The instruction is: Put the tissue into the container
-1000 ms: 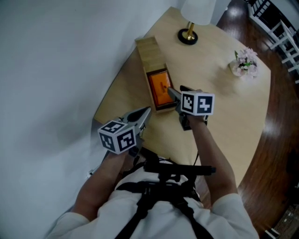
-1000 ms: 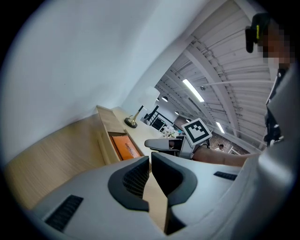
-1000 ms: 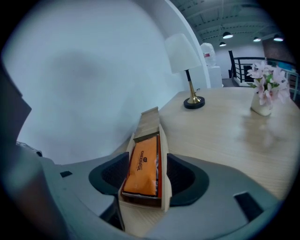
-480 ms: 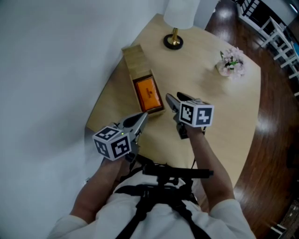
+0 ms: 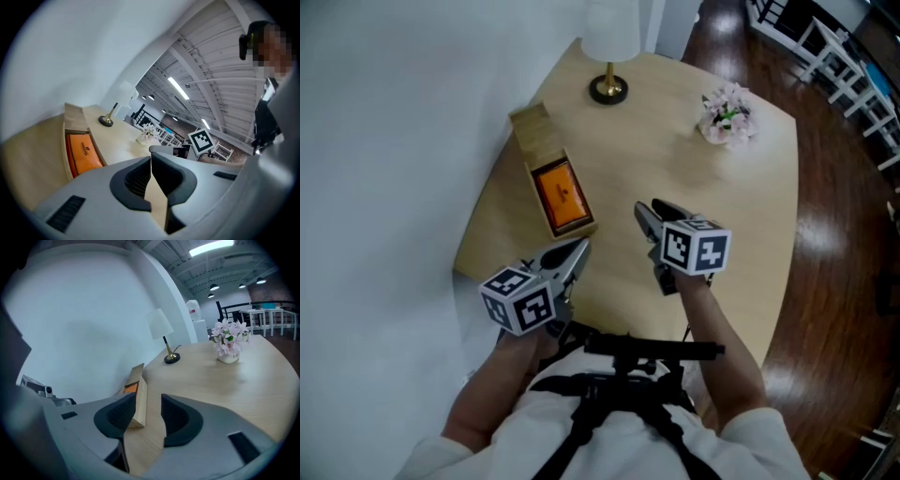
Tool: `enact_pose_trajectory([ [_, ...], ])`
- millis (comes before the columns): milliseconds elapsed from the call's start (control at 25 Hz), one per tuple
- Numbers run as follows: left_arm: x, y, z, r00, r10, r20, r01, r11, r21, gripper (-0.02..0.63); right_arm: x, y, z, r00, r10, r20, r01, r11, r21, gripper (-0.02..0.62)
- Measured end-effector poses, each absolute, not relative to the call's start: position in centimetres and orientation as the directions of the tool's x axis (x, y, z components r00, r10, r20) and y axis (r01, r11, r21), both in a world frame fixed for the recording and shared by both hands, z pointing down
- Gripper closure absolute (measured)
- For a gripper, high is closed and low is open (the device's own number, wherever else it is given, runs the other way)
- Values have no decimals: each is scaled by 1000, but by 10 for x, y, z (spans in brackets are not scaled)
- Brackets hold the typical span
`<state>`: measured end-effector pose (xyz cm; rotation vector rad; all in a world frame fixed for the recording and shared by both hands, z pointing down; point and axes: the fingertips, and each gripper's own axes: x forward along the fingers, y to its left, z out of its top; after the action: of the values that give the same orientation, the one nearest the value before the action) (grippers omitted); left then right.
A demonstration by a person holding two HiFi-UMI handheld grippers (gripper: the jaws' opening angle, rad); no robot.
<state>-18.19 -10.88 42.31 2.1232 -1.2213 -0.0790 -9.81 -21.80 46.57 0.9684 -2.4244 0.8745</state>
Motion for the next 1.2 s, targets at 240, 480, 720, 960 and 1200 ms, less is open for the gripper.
enact_pose_trajectory([
  [240,-142,-101,420,595,-753,282,-727,-354,588,606,-48,-207,468,-670,-502,547,-738,527,-421,446],
  [480,-106,-105,417,638,-722,268,-705,-407,581,606,3,-205,463,-634,-560,534,-773,482,-412,446],
  [720,-76,-107,411,684,-689,241,-670,-462,581,606,46,-198,457,-604,-608,515,-797,442,-413,446],
  [960,-53,-108,403,717,-657,234,-650,-508,565,606,84,-187,452,-570,-657,494,-818,396,-417,446],
  [1200,-32,-98,398,743,-627,232,-628,-534,566,606,121,-166,451,-535,-685,495,-838,354,-415,446],
])
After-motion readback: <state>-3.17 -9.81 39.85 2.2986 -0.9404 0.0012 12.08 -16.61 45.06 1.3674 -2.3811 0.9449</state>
